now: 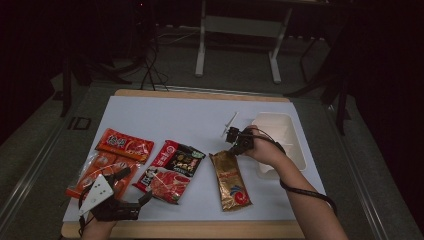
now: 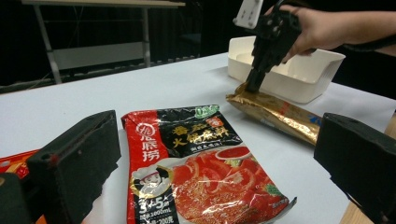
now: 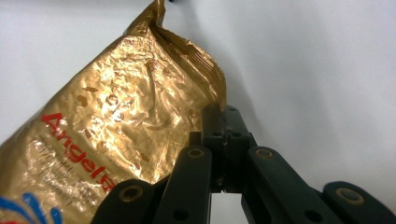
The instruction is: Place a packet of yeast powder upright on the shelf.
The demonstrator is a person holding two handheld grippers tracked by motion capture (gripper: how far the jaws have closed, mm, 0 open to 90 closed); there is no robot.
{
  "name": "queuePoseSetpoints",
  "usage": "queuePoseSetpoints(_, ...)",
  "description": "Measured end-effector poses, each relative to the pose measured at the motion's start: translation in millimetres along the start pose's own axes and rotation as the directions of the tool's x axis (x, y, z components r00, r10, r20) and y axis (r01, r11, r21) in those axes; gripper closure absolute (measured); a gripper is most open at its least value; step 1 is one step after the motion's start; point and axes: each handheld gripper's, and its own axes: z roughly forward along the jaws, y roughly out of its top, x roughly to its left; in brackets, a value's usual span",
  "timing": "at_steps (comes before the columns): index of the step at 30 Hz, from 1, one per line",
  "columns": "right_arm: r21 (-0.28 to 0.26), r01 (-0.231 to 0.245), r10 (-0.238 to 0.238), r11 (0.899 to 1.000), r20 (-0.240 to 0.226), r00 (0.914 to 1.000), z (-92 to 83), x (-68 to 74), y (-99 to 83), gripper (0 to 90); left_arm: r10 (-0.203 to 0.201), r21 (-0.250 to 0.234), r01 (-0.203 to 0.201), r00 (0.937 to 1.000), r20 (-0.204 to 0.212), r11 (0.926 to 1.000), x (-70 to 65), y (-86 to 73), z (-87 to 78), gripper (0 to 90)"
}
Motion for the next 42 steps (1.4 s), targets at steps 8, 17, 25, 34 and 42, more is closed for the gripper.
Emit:
queuePoseSetpoints(8, -0.063, 0.035, -0.035, 0.997, 0.009, 0.9994, -28.9, 9.9, 0.7, 90.0, 0.0, -0.004, 0.0, 1.0, -0.003, 1.0, -0.3, 0.3, -0.2, 1.0)
queuePoseSetpoints(17, -0.176, 0.066, -0.064, 0.982, 0.012, 0.9979, -70.4, 22.0, -9.0, 90.0, -0.002, 0.002, 0.002, 1.0, 0.0, 1.0, -0.6, -0.5, 1.8, 1.0)
queuePoseSetpoints(25, -0.203, 0.116, -0.115, 0.972, 0.021, 0.9932, -91.0, 32.5, -13.7, 90.0, 0.002, 0.01, -0.002, 1.0, 0.003, 0.9999, -1.4, -0.9, 3.5, 1.0)
queuePoseSetpoints(34, -0.245, 0.169, -0.166, 0.955, 0.032, 0.9856, -112.0, 47.3, -16.2, 90.0, -0.001, 0.008, 0.001, 1.0, -0.001, 1.0, -0.5, -1.1, 2.7, 1.1)
queuePoseSetpoints(42, -0.275, 0.22, -0.207, 0.936, 0.076, 0.9754, -139.4, 59.1, -11.3, 90.0, 0.001, 0.009, -0.001, 1.0, -0.001, 1.0, -0.6, -1.0, 2.8, 1.0)
